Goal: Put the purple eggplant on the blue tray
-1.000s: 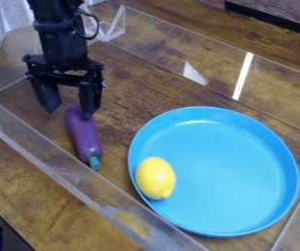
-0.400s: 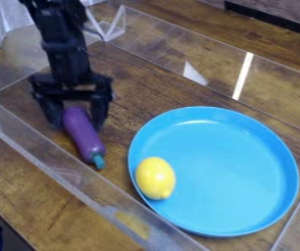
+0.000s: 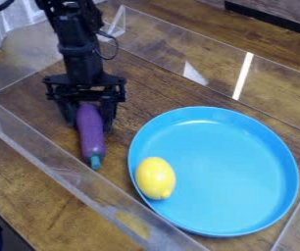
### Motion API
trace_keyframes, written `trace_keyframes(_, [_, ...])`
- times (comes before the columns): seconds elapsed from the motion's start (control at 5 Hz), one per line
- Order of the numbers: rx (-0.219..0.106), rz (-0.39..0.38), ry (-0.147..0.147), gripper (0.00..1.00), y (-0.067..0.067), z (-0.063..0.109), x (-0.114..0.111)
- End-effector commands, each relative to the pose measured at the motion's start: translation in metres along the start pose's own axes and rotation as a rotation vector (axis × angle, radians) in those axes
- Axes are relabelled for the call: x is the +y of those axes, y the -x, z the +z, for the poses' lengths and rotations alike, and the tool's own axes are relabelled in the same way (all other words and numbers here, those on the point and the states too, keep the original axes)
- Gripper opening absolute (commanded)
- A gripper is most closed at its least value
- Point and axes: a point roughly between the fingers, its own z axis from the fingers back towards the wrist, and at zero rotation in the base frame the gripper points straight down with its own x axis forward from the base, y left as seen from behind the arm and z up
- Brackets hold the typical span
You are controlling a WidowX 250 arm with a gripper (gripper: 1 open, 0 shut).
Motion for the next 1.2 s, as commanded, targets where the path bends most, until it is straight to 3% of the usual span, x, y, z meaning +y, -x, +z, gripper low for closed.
trace_keyframes(0.0, [-0.039, 0.003, -0.009, 0.0, -0.008, 0.009, 0.012])
trace_keyframes(0.4, [-0.065, -0.002, -0.03, 0.0, -0.011, 0.011, 0.029])
trace_keyframes(0.8, [-0.081, -0.077, -0.04, 0.0, -0.027, 0.006, 0.024])
trace_keyframes(1.0, [-0.101, -0.137, -0.04, 0.0, -0.024, 0.032, 0.009])
